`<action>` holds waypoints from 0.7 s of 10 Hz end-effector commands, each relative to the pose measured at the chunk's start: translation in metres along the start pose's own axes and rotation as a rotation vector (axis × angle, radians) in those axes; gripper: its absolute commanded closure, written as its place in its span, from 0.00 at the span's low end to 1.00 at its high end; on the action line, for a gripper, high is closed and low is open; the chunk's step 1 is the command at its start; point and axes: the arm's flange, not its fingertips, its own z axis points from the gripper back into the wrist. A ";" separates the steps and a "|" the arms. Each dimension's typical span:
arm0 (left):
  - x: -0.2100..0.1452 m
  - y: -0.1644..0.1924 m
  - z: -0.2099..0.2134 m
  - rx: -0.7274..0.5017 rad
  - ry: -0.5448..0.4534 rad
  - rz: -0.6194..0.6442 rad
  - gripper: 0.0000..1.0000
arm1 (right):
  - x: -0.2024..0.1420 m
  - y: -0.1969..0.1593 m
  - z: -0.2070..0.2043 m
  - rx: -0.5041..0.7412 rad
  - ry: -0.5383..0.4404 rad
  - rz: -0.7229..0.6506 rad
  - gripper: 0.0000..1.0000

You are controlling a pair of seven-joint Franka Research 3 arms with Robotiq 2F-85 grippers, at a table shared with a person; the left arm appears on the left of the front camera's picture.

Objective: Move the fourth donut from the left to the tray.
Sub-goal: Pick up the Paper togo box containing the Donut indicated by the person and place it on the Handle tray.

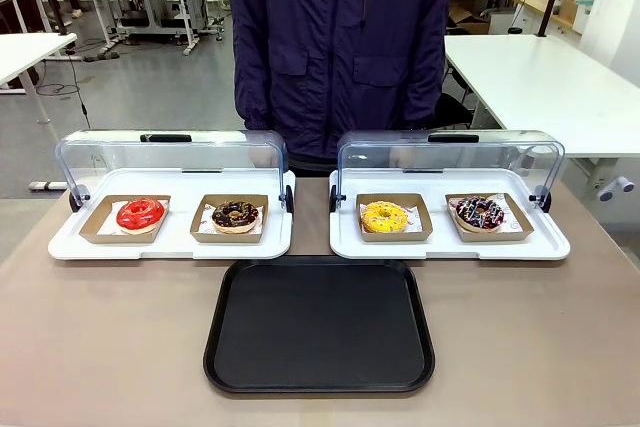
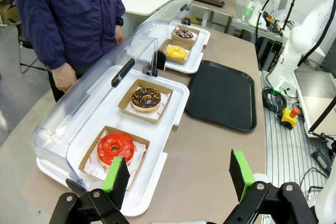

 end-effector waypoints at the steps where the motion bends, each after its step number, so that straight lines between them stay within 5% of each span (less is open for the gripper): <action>1: 0.002 -0.004 -0.001 0.009 0.011 0.002 0.00 | 0.001 -0.003 -0.001 0.002 -0.030 0.025 0.00; 7: 0.002 -0.004 -0.001 0.009 0.011 0.002 0.00 | 0.001 -0.003 -0.001 0.002 -0.030 0.025 0.00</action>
